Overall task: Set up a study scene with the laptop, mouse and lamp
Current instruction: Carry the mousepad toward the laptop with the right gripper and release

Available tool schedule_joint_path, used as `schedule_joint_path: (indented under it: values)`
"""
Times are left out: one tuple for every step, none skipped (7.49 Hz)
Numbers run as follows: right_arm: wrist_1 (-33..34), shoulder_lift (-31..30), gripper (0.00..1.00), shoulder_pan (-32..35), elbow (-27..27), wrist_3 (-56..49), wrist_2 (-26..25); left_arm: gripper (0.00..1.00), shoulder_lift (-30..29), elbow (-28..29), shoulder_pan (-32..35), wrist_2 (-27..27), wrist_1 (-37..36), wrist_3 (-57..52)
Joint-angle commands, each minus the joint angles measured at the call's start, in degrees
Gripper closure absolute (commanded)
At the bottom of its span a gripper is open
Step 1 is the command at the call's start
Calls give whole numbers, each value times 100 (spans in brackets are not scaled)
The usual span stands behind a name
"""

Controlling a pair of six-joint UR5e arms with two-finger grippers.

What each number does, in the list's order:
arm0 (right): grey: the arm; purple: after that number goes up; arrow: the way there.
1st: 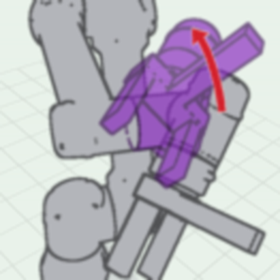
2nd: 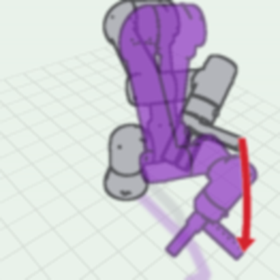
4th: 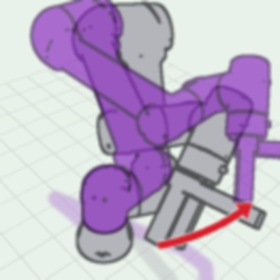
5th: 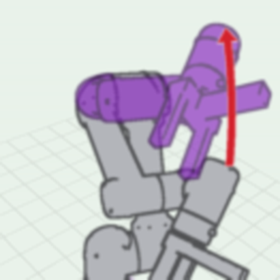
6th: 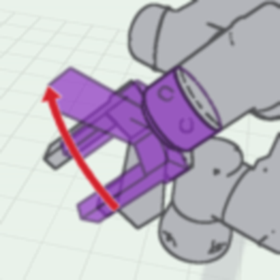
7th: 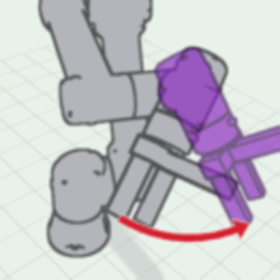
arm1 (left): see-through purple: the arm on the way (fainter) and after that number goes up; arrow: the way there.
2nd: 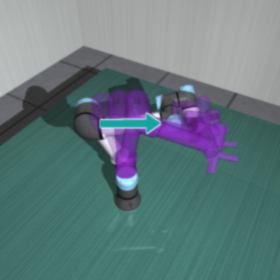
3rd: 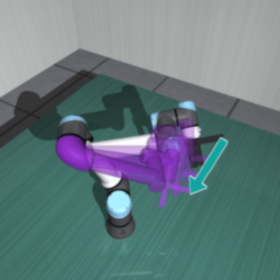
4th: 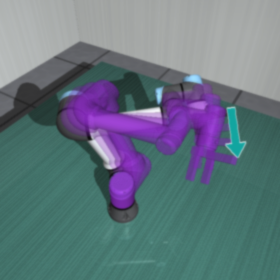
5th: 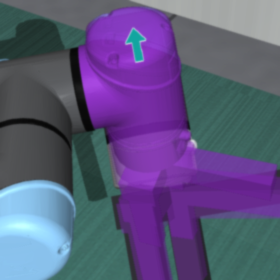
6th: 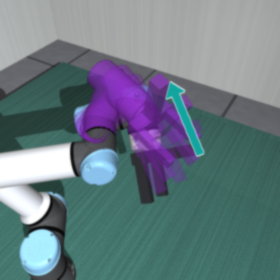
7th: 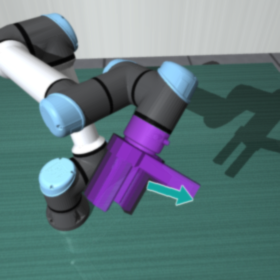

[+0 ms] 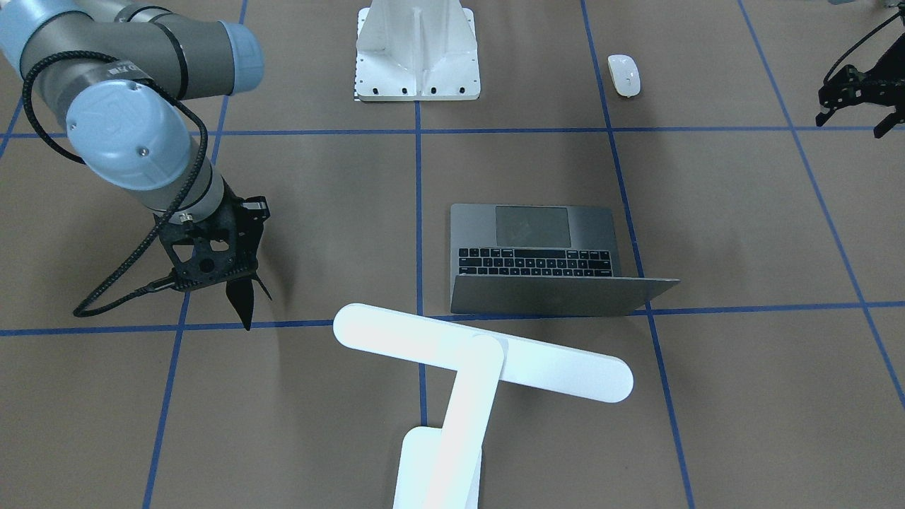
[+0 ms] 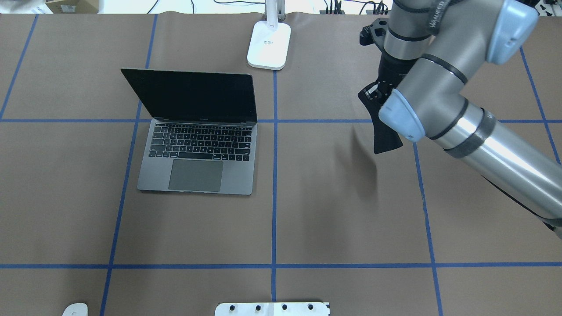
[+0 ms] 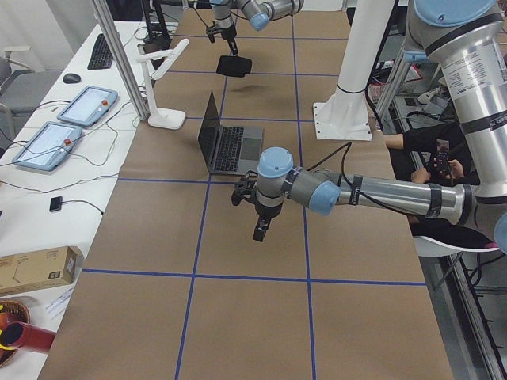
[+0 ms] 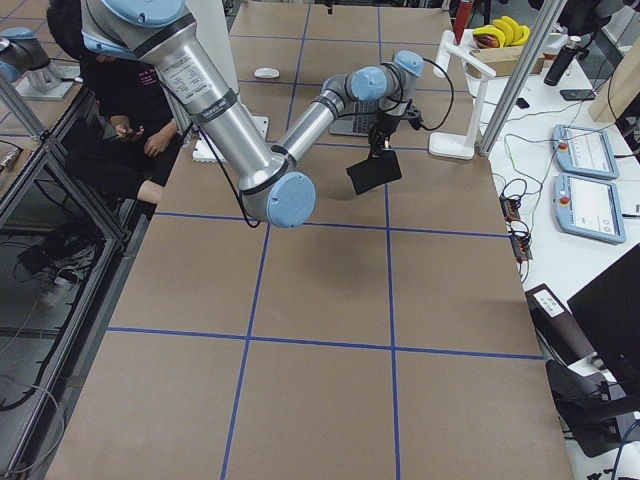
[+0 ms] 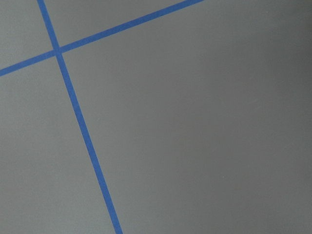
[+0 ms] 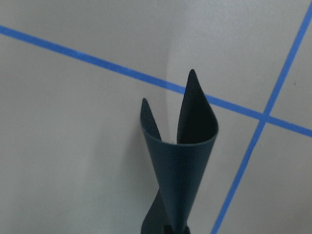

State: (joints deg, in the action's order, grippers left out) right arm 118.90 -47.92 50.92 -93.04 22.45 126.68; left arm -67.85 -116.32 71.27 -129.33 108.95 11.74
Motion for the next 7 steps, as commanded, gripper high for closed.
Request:
schedule_joint_path:
  values:
    - [54,528,86,-39,628,32,389,0,9,12,-16,-13,153,171]
    - [307,590,86,-39,551,67,427,0,9,13,-16,-5,162,171]
    - [779,730,86,-39,342,67,428,0,18,13,-16,-5,162,162]
    - [1028,731,86,-30,148,67,436,0,18,13,-16,-5,162,162]
    - [1274,749,86,-30,-36,67,436,0,18,21,-16,-5,171,154]
    - [1355,732,85,-30,-134,67,436,0,18,21,-16,-5,171,145]
    - [1347,705,82,-30,-126,67,436,0,18,21,-16,-5,171,145]
